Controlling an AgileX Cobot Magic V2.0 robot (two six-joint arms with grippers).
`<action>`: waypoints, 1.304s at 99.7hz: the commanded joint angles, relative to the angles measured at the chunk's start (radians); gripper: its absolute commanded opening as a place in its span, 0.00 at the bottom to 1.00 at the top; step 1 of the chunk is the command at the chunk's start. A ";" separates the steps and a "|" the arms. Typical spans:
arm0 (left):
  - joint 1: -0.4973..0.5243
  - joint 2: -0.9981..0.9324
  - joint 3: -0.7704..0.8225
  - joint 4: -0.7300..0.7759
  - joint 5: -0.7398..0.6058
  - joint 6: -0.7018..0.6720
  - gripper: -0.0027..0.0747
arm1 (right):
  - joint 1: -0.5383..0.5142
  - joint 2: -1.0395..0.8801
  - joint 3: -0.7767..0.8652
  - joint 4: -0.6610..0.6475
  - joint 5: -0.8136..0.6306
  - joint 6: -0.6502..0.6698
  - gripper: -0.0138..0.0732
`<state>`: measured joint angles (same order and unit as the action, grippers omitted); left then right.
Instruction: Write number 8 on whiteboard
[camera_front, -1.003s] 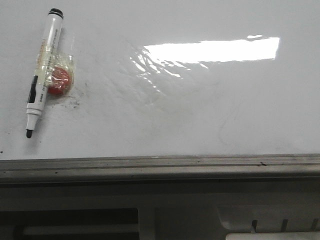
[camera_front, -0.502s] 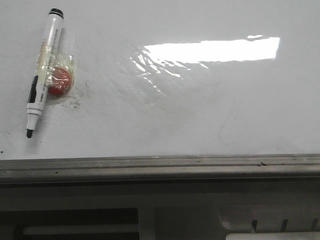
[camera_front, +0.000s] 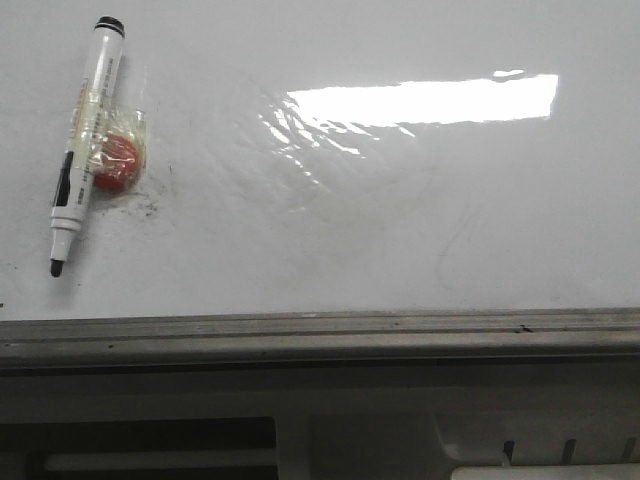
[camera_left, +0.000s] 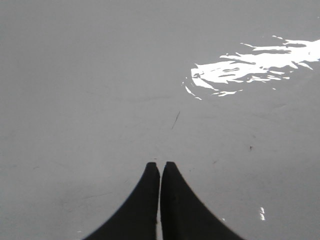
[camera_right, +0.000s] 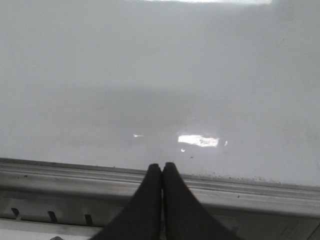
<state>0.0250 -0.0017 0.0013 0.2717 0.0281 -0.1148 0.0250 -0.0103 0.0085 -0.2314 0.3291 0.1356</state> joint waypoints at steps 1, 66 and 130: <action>0.000 -0.030 0.031 0.000 -0.081 -0.006 0.01 | 0.001 -0.023 0.014 -0.018 -0.069 -0.006 0.09; 0.000 0.008 -0.171 -0.159 0.047 -0.010 0.01 | 0.001 0.043 -0.113 0.033 -0.259 0.023 0.09; 0.000 0.066 -0.286 -0.190 0.059 -0.010 0.56 | 0.001 0.327 -0.312 0.149 -0.190 0.023 0.09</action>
<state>0.0250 0.0428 -0.2553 0.1120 0.1957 -0.1148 0.0250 0.2987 -0.2662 -0.0811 0.2127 0.1560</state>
